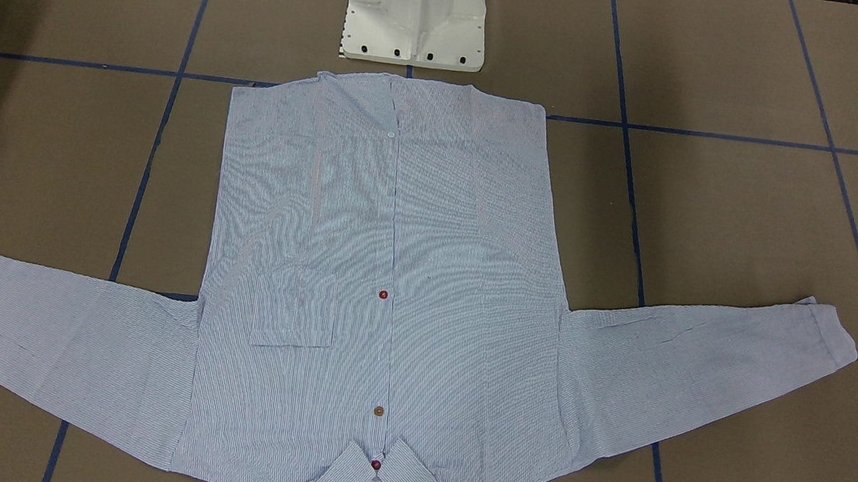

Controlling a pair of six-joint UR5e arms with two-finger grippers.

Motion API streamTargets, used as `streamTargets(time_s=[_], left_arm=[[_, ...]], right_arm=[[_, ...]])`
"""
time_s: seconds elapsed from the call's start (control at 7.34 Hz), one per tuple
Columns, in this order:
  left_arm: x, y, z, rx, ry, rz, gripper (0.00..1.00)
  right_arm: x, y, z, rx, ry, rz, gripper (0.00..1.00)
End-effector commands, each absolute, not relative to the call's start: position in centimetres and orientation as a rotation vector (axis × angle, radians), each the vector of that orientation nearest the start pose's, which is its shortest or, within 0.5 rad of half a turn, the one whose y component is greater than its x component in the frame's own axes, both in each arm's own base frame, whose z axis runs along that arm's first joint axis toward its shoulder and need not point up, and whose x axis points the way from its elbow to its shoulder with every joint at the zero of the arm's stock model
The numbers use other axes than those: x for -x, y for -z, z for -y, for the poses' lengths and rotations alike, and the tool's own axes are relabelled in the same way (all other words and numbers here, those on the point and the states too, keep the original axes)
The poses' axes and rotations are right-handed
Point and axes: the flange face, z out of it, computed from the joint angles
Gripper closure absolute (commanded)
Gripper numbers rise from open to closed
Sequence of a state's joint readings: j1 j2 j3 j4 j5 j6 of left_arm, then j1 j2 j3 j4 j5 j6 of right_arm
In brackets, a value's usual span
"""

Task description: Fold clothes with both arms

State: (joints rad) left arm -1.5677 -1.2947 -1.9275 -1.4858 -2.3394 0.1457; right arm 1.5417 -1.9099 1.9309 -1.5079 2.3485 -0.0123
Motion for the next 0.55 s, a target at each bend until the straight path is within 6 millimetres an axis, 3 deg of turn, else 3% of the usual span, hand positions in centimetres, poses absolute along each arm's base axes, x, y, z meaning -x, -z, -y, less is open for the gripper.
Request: streamTargets(time_s=[0.0,0.41], left_arm=[[6.3,-60.8,37.6,-0.063,-0.146,-0.767,0.00],[6.3,-57.9,38.3,-0.118,-0.164,-0.746,0.00]], right_arm=[[-5.3,-61.6,35.9,-0.076,0.073,0.778,0.00],[-4.7,-59.5,38.2,-0.134,0.083,0.778,0.00]])
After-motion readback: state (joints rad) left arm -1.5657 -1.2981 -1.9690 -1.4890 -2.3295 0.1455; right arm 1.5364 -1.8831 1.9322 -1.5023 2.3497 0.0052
